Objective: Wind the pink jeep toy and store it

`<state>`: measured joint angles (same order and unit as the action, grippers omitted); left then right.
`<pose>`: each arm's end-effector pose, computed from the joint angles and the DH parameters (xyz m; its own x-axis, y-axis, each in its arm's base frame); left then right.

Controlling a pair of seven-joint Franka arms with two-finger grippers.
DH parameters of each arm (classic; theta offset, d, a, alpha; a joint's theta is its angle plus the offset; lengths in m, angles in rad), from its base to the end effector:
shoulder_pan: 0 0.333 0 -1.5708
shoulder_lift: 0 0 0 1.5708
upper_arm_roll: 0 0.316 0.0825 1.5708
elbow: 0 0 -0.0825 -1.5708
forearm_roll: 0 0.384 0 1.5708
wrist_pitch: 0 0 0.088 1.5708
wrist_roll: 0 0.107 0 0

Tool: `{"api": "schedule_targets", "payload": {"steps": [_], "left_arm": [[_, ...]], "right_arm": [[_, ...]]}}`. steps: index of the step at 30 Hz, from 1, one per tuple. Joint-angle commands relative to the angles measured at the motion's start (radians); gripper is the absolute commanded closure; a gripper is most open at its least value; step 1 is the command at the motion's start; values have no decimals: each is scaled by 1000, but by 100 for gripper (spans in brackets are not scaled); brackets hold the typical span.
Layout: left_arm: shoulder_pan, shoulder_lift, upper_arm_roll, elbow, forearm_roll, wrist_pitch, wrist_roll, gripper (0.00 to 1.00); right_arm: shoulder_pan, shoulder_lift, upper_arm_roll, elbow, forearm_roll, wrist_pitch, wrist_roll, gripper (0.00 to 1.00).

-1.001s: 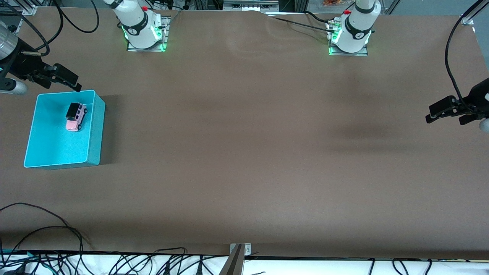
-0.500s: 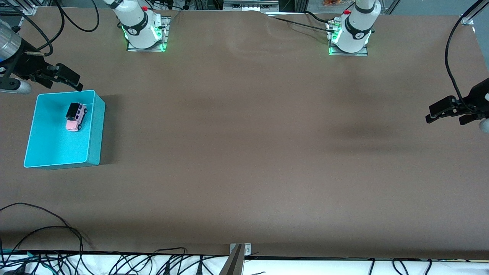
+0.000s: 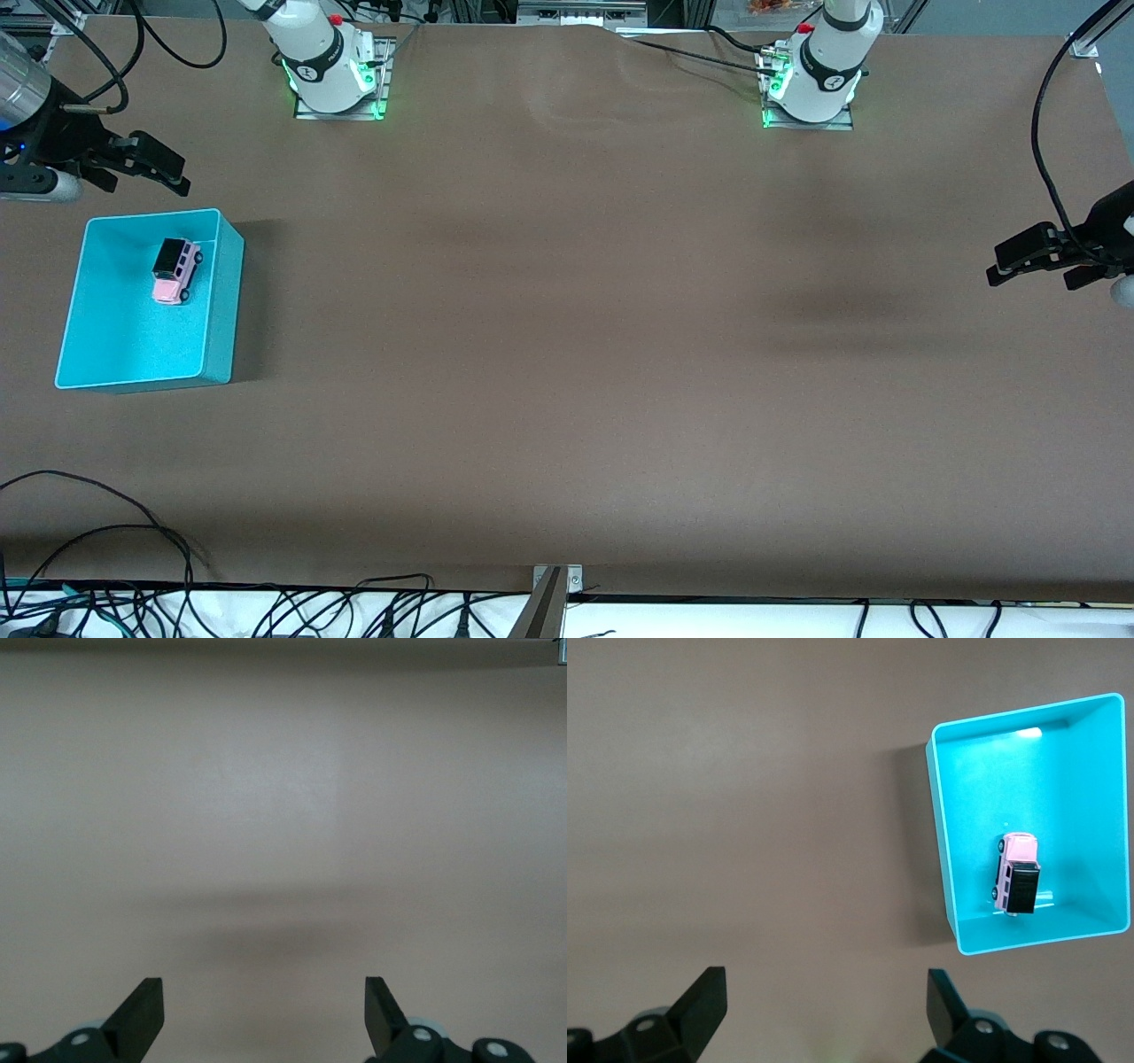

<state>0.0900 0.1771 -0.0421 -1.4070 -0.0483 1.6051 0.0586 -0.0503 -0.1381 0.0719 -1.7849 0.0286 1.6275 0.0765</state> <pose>0.6116 0.0267 0.6020 0.9997 -0.0082 0.0243 -0.0095 -0.9985 0.0543 0.5132 0.0163 0.6016 0.9981 -0.0574 -0.0210 -0.0577 -0.9982 -0.0171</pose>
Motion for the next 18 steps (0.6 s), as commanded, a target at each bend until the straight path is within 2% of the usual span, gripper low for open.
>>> {"api": "schedule_targets", "payload": {"steps": [1, 5, 11, 18], "left_arm": [[-1, -2, -4, 0, 24, 2, 17, 0], [-1, -2, -4, 0, 24, 2, 17, 0], [-1, -2, -4, 0, 24, 4, 17, 0], [-1, -2, -4, 0, 24, 4, 17, 0]], "right_arm": [[1, -28, -18, 4, -7, -26, -24, 0], [0, -29, -20, 16, -7, -41, -23, 0], [-2, 11, -38, 97, -12, -103, -27, 0], [-2, 15, -38, 99, -12, -106, -46, 0]]}}
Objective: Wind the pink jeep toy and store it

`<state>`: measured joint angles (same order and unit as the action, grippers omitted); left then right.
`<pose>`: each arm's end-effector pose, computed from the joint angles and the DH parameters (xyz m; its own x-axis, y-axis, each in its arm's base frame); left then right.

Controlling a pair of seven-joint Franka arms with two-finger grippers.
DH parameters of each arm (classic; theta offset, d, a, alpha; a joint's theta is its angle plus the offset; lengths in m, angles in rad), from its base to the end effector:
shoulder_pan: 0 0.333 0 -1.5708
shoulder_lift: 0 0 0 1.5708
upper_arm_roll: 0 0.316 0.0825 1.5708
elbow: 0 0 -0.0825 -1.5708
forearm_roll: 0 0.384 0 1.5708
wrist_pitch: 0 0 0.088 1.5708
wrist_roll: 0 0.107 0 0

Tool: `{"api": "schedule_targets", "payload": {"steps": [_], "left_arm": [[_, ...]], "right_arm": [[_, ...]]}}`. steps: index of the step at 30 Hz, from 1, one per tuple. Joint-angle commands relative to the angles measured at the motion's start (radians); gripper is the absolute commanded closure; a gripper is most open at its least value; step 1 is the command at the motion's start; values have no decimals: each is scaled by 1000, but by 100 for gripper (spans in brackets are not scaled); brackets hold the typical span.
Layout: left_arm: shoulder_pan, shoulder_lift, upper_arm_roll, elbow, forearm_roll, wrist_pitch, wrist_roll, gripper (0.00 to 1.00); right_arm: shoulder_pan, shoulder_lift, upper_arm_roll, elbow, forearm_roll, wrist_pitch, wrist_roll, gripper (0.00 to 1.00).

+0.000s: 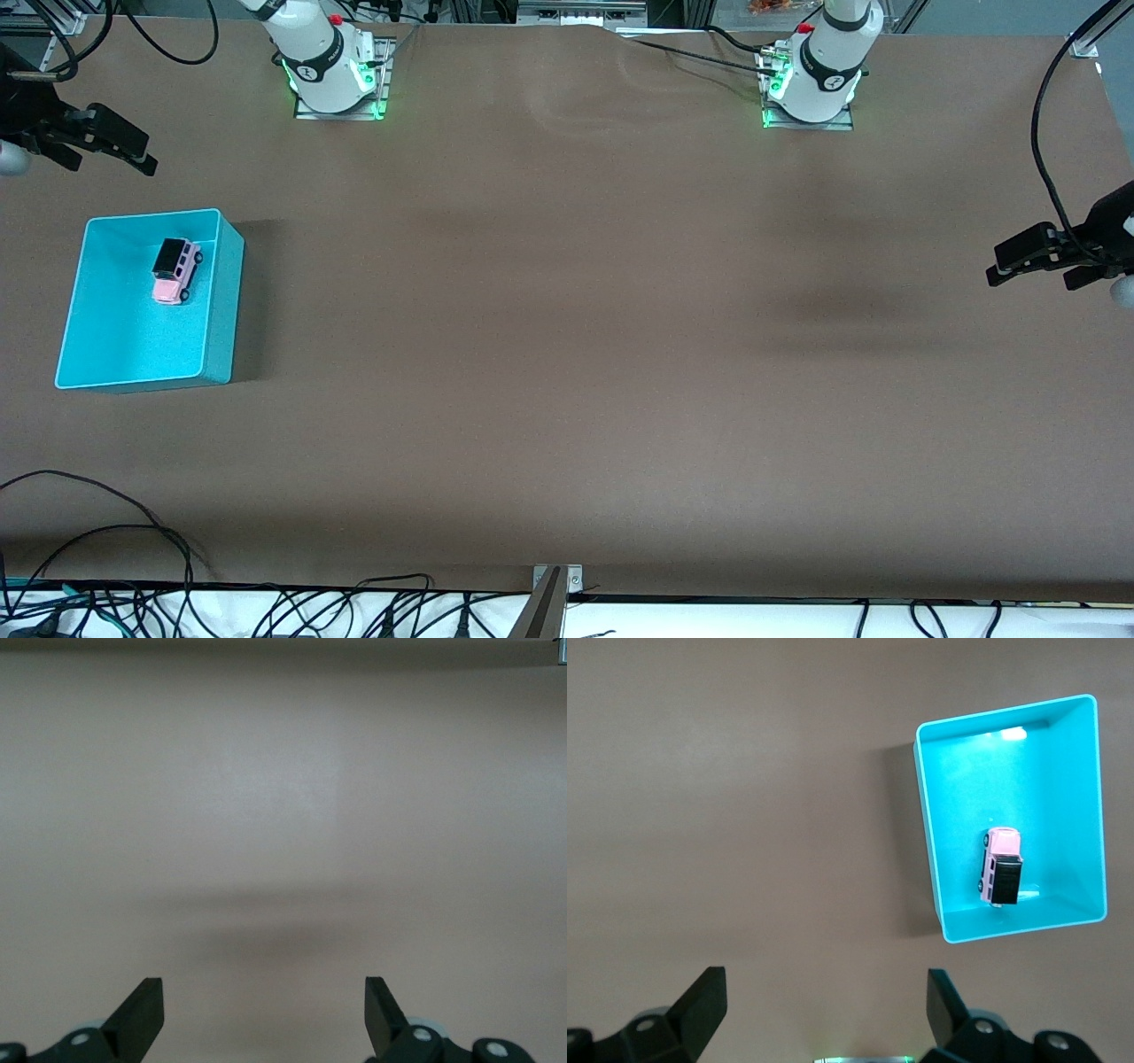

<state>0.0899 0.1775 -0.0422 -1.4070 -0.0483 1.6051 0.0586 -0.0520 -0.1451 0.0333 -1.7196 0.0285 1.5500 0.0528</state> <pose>0.6117 0.0266 0.6018 0.9997 -0.0084 0.0239 -0.0096 -0.9985 0.0544 0.5056 -0.0051 0.6295 0.9971 -0.0713 -0.0258 -0.0719 -0.9972 -0.0224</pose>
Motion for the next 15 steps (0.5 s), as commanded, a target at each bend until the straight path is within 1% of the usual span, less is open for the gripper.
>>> {"api": "schedule_targets", "payload": {"steps": [1, 15], "left_arm": [[-1, -3, -4, 0, 24, 4, 17, 0], [-1, -3, -4, 0, 24, 4, 17, 0]], "right_arm": [[0, 22, 0, 34, -12, -28, -22, 0], [0, 21, 3, 35, -12, -42, -45, 0]]}}
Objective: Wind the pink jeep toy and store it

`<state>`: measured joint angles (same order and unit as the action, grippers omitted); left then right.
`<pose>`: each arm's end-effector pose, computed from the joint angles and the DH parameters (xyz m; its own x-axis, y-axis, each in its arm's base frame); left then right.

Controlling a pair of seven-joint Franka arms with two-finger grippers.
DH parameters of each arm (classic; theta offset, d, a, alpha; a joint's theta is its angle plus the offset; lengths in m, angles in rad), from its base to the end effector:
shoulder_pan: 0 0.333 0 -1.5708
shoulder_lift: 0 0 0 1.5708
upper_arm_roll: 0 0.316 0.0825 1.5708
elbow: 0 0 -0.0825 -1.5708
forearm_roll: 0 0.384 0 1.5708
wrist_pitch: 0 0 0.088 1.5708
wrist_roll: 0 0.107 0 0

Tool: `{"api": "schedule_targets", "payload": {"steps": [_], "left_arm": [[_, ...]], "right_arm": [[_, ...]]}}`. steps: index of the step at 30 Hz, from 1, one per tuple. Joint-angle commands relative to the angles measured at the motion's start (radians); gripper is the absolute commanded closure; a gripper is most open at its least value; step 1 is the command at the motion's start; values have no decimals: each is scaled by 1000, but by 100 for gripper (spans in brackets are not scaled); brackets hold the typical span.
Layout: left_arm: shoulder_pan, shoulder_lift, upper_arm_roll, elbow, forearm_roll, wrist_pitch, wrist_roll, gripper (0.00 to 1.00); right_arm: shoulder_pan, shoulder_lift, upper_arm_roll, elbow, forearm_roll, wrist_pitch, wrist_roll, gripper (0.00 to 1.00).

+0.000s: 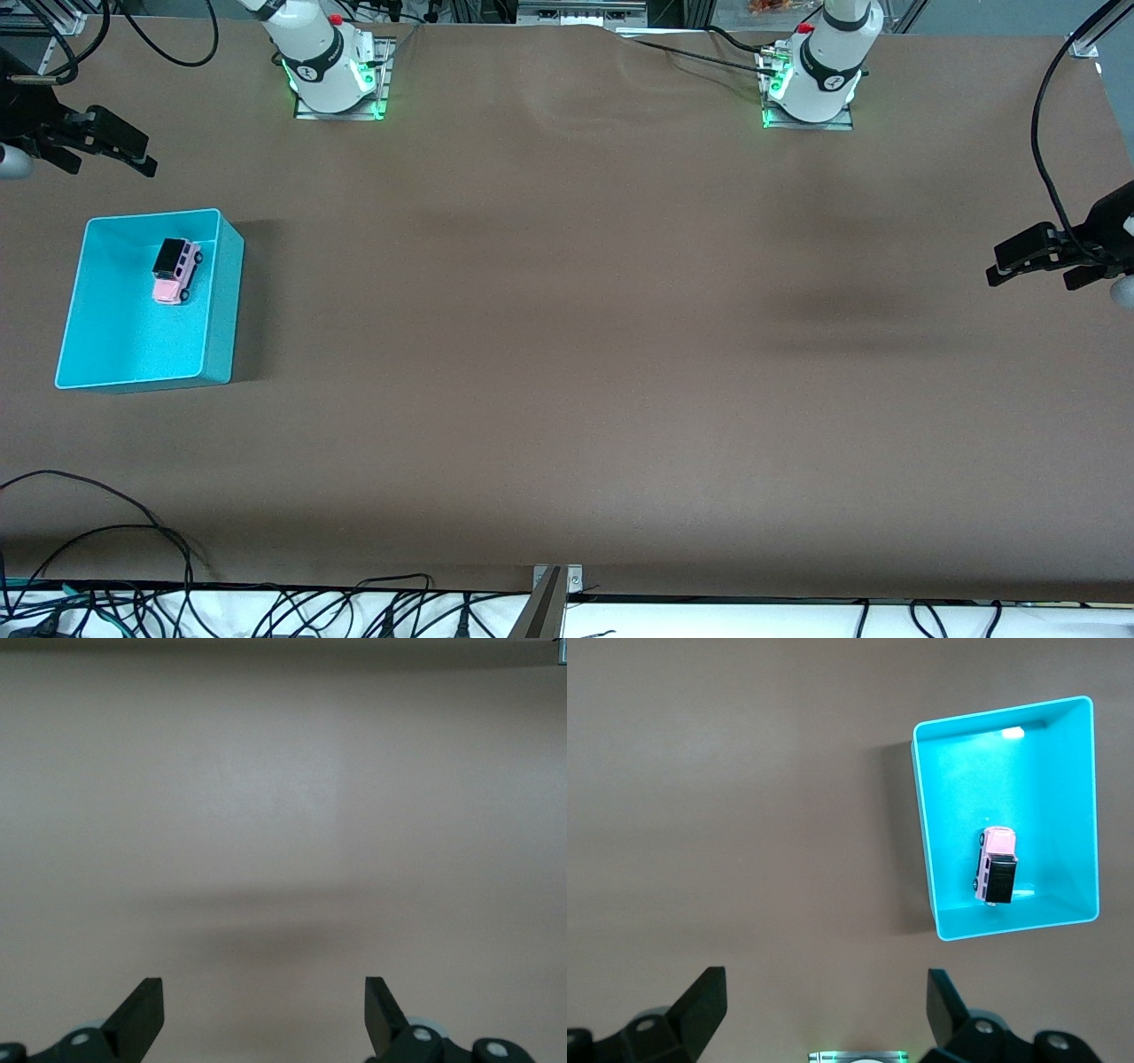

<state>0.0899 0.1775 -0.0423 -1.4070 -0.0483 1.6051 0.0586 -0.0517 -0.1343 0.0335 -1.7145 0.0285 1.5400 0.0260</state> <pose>0.6117 0.0265 0.6018 0.9997 -0.0084 0.0239 -0.0097 -0.9985 0.0544 0.5079 -0.0050 0.6256 0.9982 -0.0438 -0.0409 -0.0447 -0.9987 -0.0230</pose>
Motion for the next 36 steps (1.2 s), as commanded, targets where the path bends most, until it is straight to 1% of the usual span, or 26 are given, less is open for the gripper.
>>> {"api": "schedule_targets", "payload": {"steps": [1, 11, 36], "left_arm": [[-1, -3, -4, 0, 24, 4, 17, 0], [-1, -3, -4, 0, 24, 4, 17, 0], [-2, -1, -4, -1, 24, 6, 17, 0]], "right_arm": [[1, 10, 3, 30, -12, -32, -18, 0], [1, 10, 9, 30, -13, -55, -15, 0], [6, 12, 14, 27, -16, -54, -11, 0]]}}
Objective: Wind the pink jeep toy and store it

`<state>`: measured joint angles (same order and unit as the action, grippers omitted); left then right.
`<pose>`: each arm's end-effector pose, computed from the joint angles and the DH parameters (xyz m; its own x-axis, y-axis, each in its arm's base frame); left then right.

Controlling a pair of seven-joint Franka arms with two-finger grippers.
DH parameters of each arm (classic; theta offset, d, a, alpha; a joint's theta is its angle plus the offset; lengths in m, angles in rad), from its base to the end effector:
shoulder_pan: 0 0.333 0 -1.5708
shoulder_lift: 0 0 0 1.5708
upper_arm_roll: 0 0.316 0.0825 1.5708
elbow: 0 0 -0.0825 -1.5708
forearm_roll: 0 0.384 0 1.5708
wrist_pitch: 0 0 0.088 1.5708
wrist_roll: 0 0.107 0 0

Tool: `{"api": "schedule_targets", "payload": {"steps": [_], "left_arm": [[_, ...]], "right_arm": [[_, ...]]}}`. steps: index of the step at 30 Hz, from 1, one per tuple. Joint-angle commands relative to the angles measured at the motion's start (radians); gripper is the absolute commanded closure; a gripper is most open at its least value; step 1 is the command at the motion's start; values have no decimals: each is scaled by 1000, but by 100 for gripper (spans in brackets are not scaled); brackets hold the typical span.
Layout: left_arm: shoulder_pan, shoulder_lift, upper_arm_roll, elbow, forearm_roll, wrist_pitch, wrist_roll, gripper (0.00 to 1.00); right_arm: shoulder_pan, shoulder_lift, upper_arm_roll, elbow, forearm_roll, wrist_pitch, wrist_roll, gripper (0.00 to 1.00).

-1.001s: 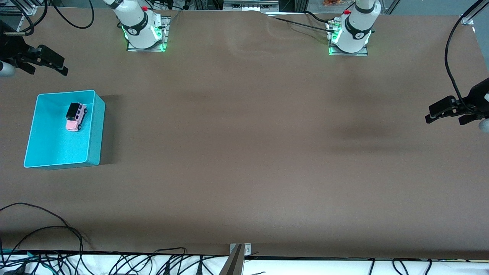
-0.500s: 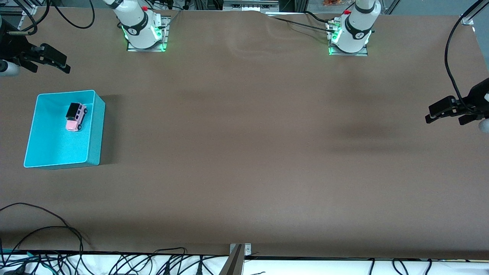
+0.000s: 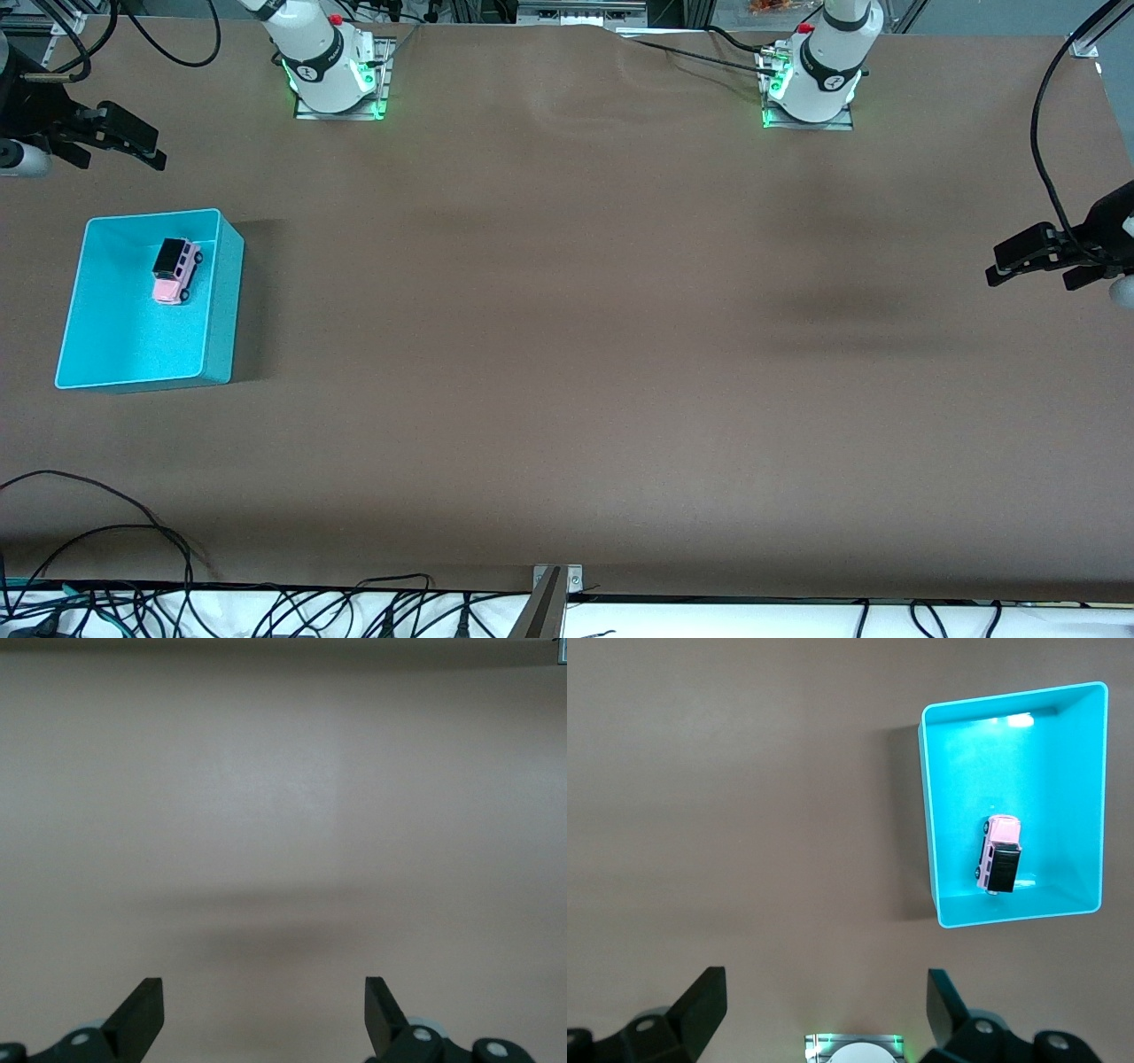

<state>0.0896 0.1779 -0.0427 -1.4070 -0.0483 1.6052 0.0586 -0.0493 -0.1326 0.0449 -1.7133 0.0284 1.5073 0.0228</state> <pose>0.6118 0.0261 0.6015 0.9997 -0.0091 0.0236 -0.0104 -0.9985 0.0545 0.5048 0.0025 0.6226 0.9969 -0.0262 -0.0739 -0.0278 -0.9994 -0.0208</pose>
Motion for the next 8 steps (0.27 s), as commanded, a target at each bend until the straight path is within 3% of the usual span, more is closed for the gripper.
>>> {"api": "schedule_targets", "payload": {"steps": [1, 8], "left_arm": [[-2, -1, -3, 0, 24, 5, 17, 0], [-2, 2, -3, 0, 24, 5, 17, 0]], "right_arm": [[3, 10, 3, 26, -16, -19, -10, 0], [3, 10, 3, 27, -18, -15, -9, 0]]}}
